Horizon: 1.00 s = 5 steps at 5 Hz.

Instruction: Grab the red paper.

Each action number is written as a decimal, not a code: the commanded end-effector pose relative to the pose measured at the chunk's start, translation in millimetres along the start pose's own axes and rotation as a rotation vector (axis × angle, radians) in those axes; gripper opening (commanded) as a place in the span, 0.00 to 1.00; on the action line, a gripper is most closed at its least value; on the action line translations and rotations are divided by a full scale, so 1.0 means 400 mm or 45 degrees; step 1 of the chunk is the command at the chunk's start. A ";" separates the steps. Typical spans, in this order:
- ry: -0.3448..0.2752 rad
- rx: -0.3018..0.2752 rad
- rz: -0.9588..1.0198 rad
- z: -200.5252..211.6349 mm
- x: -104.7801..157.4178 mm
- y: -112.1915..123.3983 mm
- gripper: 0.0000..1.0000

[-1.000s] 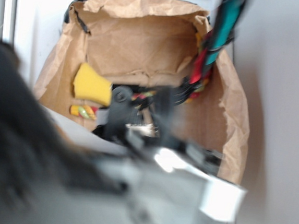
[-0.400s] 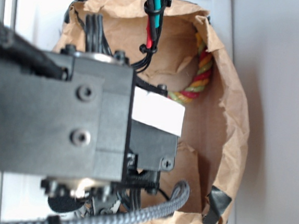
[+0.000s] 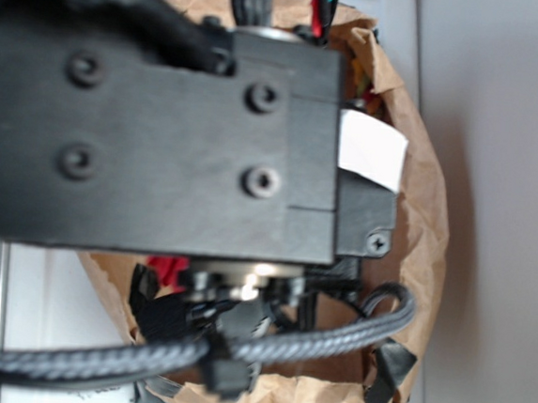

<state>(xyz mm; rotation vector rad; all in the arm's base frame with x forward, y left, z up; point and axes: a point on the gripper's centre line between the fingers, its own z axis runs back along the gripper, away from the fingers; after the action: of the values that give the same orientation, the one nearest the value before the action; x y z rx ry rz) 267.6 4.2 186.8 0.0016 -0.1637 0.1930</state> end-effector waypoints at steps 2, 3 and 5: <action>-0.132 0.103 0.142 -0.015 0.063 0.053 0.00; -0.132 0.098 0.140 -0.020 0.060 0.052 0.00; -0.133 0.087 0.136 -0.024 0.061 0.039 0.00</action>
<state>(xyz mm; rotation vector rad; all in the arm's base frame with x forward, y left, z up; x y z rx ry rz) 287.7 23.7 168.0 0.0689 -0.2234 0.2973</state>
